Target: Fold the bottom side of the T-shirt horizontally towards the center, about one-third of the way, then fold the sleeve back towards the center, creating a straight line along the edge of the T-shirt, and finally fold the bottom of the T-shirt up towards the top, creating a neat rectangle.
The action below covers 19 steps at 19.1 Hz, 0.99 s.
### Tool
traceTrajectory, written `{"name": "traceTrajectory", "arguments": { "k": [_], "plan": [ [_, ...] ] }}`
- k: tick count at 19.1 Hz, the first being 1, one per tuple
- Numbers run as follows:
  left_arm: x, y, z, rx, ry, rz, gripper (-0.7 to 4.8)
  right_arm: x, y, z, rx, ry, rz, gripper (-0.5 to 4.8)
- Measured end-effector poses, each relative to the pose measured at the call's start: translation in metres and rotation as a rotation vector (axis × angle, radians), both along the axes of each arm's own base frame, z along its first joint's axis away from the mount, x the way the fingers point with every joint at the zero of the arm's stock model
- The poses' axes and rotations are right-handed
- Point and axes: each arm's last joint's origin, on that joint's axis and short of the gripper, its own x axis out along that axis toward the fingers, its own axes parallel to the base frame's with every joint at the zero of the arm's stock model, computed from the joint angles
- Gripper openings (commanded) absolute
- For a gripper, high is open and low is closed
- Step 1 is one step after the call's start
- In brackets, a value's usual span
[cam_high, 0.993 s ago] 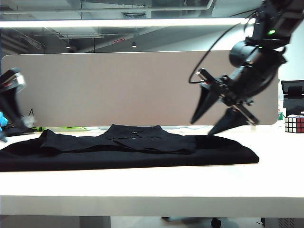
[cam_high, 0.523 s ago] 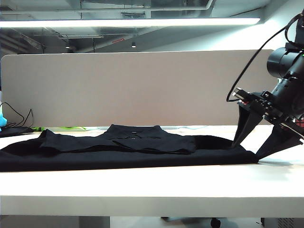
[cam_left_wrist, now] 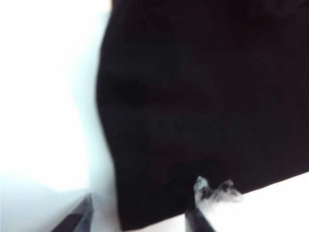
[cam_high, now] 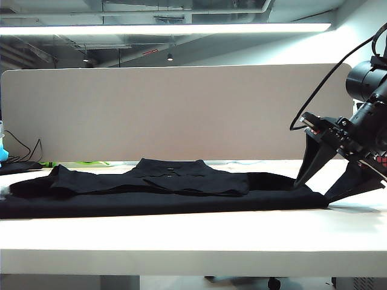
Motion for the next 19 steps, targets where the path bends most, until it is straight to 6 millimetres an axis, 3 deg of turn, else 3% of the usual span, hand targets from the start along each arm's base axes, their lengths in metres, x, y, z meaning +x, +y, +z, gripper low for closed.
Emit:
{"name": "traceTrajectory", "arguments": {
  "k": [6,11,14,16,19],
  "plan": [
    [0.002,-0.003,-0.002,-0.034,-0.014,-0.004,2.41,0.001,0.002,-0.001,0.03,-0.001,-0.013,2.7],
    [0.007,-0.004,-0.009,-0.108,-0.013,-0.024,1.94,0.002,0.005,-0.002,0.036,-0.008,-0.017,2.59],
    [0.009,-0.004,-0.011,-0.119,-0.009,-0.028,0.92,0.003,0.005,-0.002,0.033,-0.007,-0.019,1.41],
    [0.009,-0.004,-0.014,-0.124,0.002,-0.026,-0.09,0.002,0.005,-0.006,0.023,0.006,-0.023,0.61],
    [0.007,-0.006,-0.016,-0.177,0.009,-0.038,-0.06,0.001,0.006,-0.007,0.019,0.012,-0.023,0.05]
  ]
}}
